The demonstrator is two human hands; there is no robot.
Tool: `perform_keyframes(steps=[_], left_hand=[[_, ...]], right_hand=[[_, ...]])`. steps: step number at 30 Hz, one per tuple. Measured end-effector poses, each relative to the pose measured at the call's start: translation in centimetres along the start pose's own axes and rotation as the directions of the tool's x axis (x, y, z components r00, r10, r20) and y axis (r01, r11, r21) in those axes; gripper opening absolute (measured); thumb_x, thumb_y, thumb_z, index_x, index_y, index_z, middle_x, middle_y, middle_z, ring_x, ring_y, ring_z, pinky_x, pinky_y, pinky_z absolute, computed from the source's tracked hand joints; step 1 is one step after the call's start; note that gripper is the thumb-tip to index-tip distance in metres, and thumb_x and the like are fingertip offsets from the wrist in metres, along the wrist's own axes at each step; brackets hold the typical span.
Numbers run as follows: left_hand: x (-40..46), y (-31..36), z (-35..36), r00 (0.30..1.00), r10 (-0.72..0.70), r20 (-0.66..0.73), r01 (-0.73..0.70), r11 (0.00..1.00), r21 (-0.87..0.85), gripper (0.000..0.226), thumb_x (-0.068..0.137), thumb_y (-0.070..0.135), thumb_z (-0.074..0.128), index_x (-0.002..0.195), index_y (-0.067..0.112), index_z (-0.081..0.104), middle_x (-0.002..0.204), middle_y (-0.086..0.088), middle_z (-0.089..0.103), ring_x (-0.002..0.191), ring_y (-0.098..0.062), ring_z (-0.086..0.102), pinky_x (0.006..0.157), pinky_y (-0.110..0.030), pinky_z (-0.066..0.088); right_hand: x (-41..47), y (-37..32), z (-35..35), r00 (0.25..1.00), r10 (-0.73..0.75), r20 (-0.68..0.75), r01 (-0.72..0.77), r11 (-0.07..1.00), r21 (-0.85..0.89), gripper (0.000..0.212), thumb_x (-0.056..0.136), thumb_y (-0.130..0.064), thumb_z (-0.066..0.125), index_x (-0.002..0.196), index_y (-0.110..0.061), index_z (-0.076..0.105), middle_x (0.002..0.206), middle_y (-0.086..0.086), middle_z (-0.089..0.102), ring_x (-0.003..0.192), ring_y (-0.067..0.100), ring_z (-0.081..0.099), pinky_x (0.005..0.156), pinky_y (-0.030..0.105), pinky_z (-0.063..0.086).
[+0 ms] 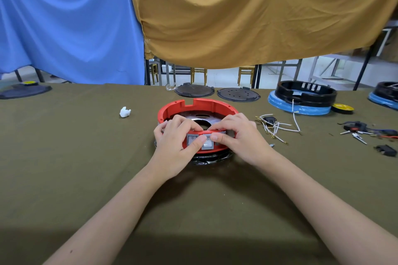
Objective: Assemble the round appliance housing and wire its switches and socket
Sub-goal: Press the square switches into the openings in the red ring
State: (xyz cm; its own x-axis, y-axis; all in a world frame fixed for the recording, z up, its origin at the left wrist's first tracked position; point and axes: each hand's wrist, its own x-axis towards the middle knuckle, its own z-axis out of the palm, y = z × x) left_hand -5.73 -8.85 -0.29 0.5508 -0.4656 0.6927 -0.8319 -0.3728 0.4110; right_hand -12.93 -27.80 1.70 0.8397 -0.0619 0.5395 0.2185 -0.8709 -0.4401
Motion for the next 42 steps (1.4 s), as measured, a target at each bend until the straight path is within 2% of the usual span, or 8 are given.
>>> perform_keyframes(steps=[6,11,15,20,25,30,35,42], left_hand=[[0.2,0.6,0.2,0.999,-0.042,0.0,0.042,0.999,-0.004,0.026,0.089,0.047,0.046,0.098,0.027,0.06,0.103,0.012,0.049,0.113,-0.002,0.044,0.113,-0.037,0.012],[0.4,1.0,0.5,0.997,-0.078,-0.013,0.078,0.997,-0.012,0.022,0.088,0.044,0.046,0.092,0.026,0.059,0.1,0.013,0.049,0.108,-0.003,0.045,0.111,-0.036,0.013],[0.2,0.7,0.3,0.999,-0.049,-0.009,0.049,0.999,-0.002,0.022,0.09,0.044,0.046,0.095,0.027,0.06,0.101,0.015,0.049,0.111,-0.002,0.046,0.111,-0.034,0.012],[-0.1,0.2,-0.2,1.0,0.002,-0.001,-0.002,1.0,0.001,0.022,0.091,0.04,0.047,0.105,0.03,0.061,0.107,0.015,0.051,0.115,0.0,0.043,0.108,-0.024,0.012],[-0.2,-0.1,-0.5,1.0,0.012,0.02,-0.013,0.999,0.049,0.026,0.086,0.037,0.05,0.11,0.03,0.058,0.11,0.012,0.048,0.112,-0.006,0.042,0.106,-0.028,0.018],[-0.2,-0.1,-0.6,0.998,0.007,0.061,-0.014,0.994,0.107,0.03,0.082,0.042,0.047,0.109,0.031,0.054,0.108,0.013,0.048,0.112,-0.01,0.044,0.106,-0.029,0.018],[-0.2,-0.1,-0.6,0.997,0.004,0.075,-0.013,0.992,0.124,0.028,0.081,0.039,0.051,0.108,0.032,0.054,0.106,0.013,0.05,0.11,-0.011,0.045,0.107,-0.033,0.021],[-0.2,-0.3,-0.7,0.995,0.021,0.102,-0.036,0.988,0.148,0.032,0.08,0.044,0.05,0.11,0.034,0.052,0.105,0.014,0.049,0.109,-0.011,0.044,0.106,-0.031,0.019]], right_hand=[[0.1,-0.2,0.1,1.0,-0.008,-0.022,0.007,1.0,-0.031,0.018,0.092,-0.047,0.062,0.103,-0.038,0.073,0.093,-0.02,0.059,0.104,0.008,0.041,0.086,0.038,0.025],[0.1,-0.5,0.4,0.998,-0.02,-0.058,0.015,0.997,-0.073,0.02,0.092,-0.05,0.059,0.101,-0.039,0.073,0.089,-0.018,0.059,0.1,0.009,0.042,0.089,0.038,0.026],[0.1,-0.6,0.3,0.999,-0.016,-0.044,0.012,0.996,-0.088,0.023,0.092,-0.05,0.058,0.104,-0.038,0.073,0.089,-0.019,0.059,0.1,0.007,0.042,0.092,0.04,0.028],[-0.5,-0.5,-0.4,1.0,-0.008,-0.016,0.008,1.0,0.011,0.023,0.099,-0.044,0.052,0.112,-0.038,0.07,0.102,-0.024,0.062,0.109,0.006,0.044,0.101,0.047,0.031],[-0.5,-0.2,-1.1,1.0,0.003,-0.014,-0.002,0.998,0.062,0.024,0.102,-0.03,0.05,0.118,-0.033,0.067,0.12,-0.021,0.058,0.122,0.004,0.037,0.106,0.048,0.033],[-0.8,0.3,-0.9,0.99,-0.013,0.137,0.015,1.0,-0.011,0.032,0.095,-0.036,0.057,0.127,-0.035,0.059,0.125,-0.017,0.054,0.126,0.005,0.032,0.109,0.048,0.033],[-0.8,0.3,-0.8,0.991,-0.005,0.132,0.006,1.0,-0.012,0.043,0.086,-0.049,0.052,0.128,-0.041,0.057,0.124,-0.02,0.054,0.125,0.004,0.032,0.109,0.047,0.034],[-0.8,0.4,-0.6,0.989,-0.019,0.145,0.029,0.997,-0.067,0.045,0.085,-0.052,0.053,0.128,-0.041,0.055,0.123,-0.019,0.054,0.123,0.006,0.032,0.107,0.049,0.034]])
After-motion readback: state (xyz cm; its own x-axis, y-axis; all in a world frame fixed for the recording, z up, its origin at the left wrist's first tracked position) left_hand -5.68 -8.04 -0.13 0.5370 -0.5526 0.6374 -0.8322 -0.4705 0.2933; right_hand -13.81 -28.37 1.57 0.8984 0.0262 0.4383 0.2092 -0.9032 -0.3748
